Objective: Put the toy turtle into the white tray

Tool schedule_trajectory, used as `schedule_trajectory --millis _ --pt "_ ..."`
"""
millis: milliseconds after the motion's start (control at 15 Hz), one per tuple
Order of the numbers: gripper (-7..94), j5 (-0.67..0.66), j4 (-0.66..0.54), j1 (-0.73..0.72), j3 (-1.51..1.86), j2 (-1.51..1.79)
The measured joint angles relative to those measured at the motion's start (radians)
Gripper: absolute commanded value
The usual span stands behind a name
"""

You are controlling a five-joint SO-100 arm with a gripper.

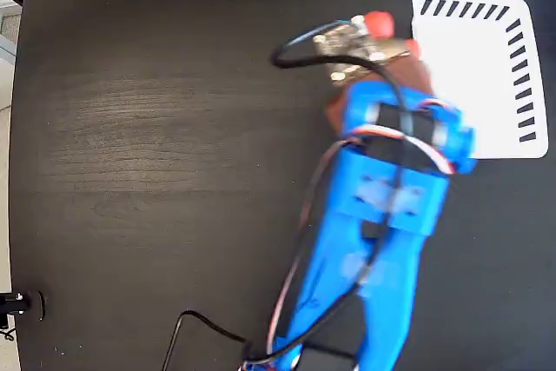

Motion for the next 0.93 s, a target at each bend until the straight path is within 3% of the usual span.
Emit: schedule_trajectory --millis 333,933 --pt "0 -0.238 0.002 0.133 -0.272 -0.149" --pt "0 -0.425 -0.012 0.264 -0.477 -0.439"
